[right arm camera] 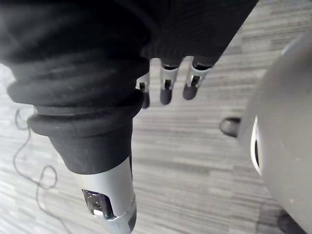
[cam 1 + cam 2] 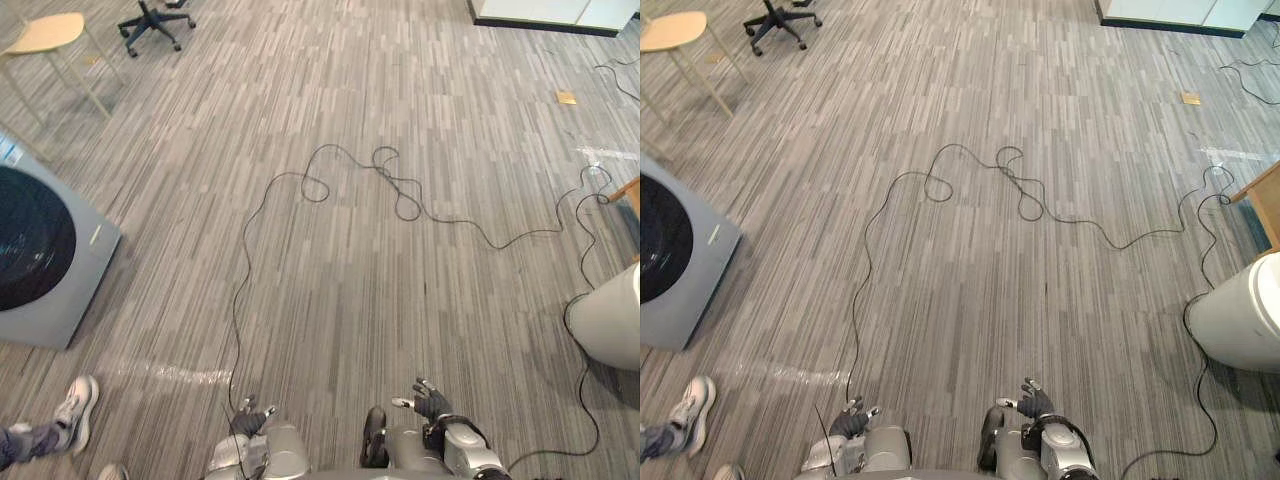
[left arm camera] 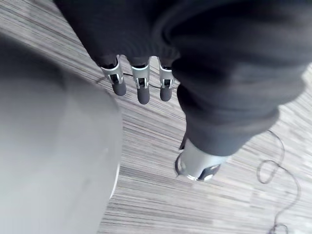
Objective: Organize washtable
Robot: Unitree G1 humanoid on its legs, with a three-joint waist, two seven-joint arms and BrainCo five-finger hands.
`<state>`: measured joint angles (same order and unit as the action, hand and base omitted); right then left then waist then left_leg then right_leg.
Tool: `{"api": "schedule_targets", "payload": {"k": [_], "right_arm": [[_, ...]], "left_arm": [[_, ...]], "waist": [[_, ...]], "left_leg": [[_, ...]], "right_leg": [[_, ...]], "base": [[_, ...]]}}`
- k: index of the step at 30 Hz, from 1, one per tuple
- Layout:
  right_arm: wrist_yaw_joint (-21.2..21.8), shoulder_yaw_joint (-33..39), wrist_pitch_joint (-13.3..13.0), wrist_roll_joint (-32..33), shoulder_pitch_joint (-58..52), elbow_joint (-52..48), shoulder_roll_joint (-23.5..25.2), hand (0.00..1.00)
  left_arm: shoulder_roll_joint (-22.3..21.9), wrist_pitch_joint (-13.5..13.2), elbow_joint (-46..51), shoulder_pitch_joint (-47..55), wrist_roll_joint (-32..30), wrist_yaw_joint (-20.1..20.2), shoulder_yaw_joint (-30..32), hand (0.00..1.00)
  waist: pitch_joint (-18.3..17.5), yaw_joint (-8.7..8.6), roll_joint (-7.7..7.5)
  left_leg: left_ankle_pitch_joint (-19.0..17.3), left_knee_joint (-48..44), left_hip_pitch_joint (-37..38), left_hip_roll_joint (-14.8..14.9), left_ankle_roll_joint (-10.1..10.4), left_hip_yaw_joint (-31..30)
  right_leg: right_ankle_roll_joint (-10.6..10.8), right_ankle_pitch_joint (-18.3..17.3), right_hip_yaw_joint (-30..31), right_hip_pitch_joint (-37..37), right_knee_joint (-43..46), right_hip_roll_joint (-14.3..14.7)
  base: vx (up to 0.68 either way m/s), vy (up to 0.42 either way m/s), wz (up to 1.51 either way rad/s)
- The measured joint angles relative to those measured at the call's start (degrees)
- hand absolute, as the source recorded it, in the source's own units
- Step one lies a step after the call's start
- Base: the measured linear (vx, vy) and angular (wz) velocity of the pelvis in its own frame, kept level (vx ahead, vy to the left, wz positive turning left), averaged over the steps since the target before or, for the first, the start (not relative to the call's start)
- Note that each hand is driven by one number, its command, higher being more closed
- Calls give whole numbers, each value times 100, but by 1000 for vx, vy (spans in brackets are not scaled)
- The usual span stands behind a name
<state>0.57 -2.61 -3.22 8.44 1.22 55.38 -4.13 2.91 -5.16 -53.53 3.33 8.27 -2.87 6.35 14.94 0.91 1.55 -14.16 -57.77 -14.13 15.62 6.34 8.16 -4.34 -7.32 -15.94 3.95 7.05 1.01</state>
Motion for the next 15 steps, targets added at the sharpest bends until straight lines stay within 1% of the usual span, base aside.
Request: {"api": "schedule_targets", "payload": {"k": [1, 2, 3, 4, 5, 6, 7, 8, 9, 10, 11, 12, 13, 14, 15], "right_arm": [[-48, 2, 8, 2, 3, 5, 4, 0], [-58, 3, 30, 2, 68, 23, 9, 0], [-63, 11, 32, 2, 103, 27, 15, 0], [-67, 75, 29, -1, 126, 81, 34, 0], [-74, 93, 25, -4, 177, 176, 42, 0], [-77, 92, 28, -4, 177, 185, 45, 0], [-87, 93, 24, -6, 150, 225, 62, 0], [-85, 92, 36, -9, 127, 231, 230, 0], [-87, 108, 19, -12, 62, 178, 376, 0], [-77, 120, 18, -16, -14, 178, 459, 0], [-57, 125, 27, -20, -59, 182, 493, 0], [-38, 129, 47, -26, -116, 180, 527, 0], [-28, 204, 45, -85, -133, 66, 527, 0], [-24, 216, 37, -136, -134, 20, 505, 0], [-23, 202, 28, -141, -135, -30, 486, 0]], "left_arm": [[-2, -40, 115, -1, 3, -4, -1, 0], [-7, -57, 231, -15, 3, -8, 4, 0], [-10, -82, 248, -35, 3, -4, 3, 0], [-45, -101, 250, -123, 6, 3, 8, 0], [-87, -98, 248, -160, 7, 6, -6, 0], [-103, -98, 248, -157, 7, 5, -5, 0], [-103, -111, 251, -170, 36, 7, 20, 0], [-63, -134, 280, -175, 34, 12, 51, 0], [-45, -132, 301, -193, 4, 9, 67, 0], [23, -125, 296, -201, 0, 20, 58, 0], [58, -123, 293, -208, 2, 15, 39, 0], [109, -73, 254, -215, -4, 10, -23, 0], [183, 30, 197, -257, -4, -4, -189, 0], [185, 81, 167, -234, -11, -13, -237, 0], [178, 89, 138, -198, -11, -21, -250, 0]], "waist": [[31, 20, -46], [64, 53, -74], [70, 97, -76], [78, 247, -85], [64, 380, -57], [55, 417, -32], [50, 484, -48], [-29, 544, -191], [-91, 463, -377], [-104, 464, -494], [-94, 476, -558], [-98, 450, -622], [-59, 404, -625], [5, 377, -582], [40, 334, -532]], "left_leg": [[-117, 246, -369, -226, -72, 59], [-157, 877, -743, -550, -147, 67], [-153, 1370, -889, -723, -153, 39], [46, 2621, -1068, -1060, -157, -86], [550, 3897, -1069, -1270, -204, -231], [665, 4183, -1075, -1299, -255, -240], [1159, 4163, -1086, -1296, -597, -335], [1443, 3782, -1114, -1363, -830, -283], [1364, 3424, -1163, -1378, -956, -229], [1060, 3252, -1060, -1369, -997, -176], [929, 3181, -949, -1401, -1060, -162], [699, 3043, -776, -1488, -1120, -171], [202, 2817, -358, -1547, -1207, -183], [-99, 2786, 135, -1567, -1245, -202], [-201, 2826, 391, -1559, -1263, -231]], "right_leg": [[-6, -4, 40, 328, -319, -1], [-6, -4, 59, 578, -551, -22], [-6, -4, 77, 648, -629, -38], [12, -16, 147, 796, -747, -80], [137, -93, 256, 990, -835, -57], [210, -142, 305, 1073, -853, -28], [326, -363, 437, 1286, -846, -5], [398, -601, 525, 1418, -728, -102], [440, -735, 573, 1308, -191, -271], [461, -746, 626, 977, 738, -383], [510, -713, 684, 766, 1366, -483], [682, -484, 748, 402, 2418, -644], [802, -68, 862, -239, 4247, -862], [753, -249, 725, -574, 5123, -961], [674, -384, 567, -696, 5270, -1019]], "base": [[548, -139, -12], [538, -97, -17], [526, -20, -39], [528, 34, -63], [539, 65, -67], [691, 162, -74], [474, 134, -66], [746, 206, -60], [631, 161, -35], [748, 190, -18], [482, 129, -9], [603, 186, -4], [723, 227, 6], [710, 218, 7], [584, 137, 21]]}}
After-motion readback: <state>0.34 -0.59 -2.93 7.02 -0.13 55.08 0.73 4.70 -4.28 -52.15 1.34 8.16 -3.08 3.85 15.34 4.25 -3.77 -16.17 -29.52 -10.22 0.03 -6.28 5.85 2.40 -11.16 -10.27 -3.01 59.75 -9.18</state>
